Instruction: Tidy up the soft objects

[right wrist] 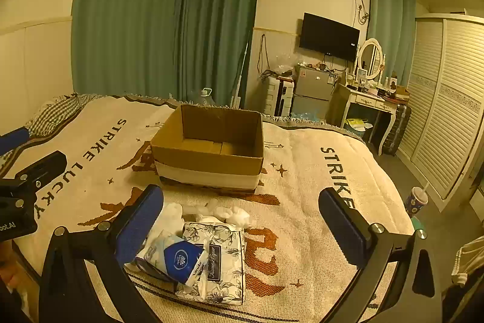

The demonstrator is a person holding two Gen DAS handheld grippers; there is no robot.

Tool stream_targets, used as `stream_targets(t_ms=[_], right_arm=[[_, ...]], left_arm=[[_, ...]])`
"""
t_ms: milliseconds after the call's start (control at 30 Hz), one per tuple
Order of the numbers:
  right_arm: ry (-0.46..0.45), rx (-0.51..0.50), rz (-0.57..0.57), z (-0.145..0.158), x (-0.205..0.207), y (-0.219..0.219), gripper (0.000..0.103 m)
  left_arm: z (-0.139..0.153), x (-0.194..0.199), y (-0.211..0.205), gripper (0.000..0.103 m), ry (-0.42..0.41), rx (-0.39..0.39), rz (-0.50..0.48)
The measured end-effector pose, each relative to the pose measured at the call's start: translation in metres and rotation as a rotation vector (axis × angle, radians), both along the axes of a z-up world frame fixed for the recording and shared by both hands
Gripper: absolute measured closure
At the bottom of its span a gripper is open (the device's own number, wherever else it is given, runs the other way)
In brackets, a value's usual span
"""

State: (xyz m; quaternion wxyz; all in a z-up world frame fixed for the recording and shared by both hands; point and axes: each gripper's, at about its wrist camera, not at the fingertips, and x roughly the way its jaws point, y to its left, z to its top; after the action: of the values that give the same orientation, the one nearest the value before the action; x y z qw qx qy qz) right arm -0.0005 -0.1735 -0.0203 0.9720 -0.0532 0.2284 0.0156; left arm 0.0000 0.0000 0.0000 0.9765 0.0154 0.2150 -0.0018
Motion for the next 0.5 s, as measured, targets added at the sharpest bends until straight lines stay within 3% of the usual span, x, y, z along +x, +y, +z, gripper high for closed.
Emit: stream_targets(t_ms=[500], right_arm=[[0.012, -0.006, 0.003, -0.0008, 0.0017, 0.0032, 0.0]], left_arm=[[-0.0004, -0.0009, 0.0023, 0.001, -0.002, -0.002, 0.003]])
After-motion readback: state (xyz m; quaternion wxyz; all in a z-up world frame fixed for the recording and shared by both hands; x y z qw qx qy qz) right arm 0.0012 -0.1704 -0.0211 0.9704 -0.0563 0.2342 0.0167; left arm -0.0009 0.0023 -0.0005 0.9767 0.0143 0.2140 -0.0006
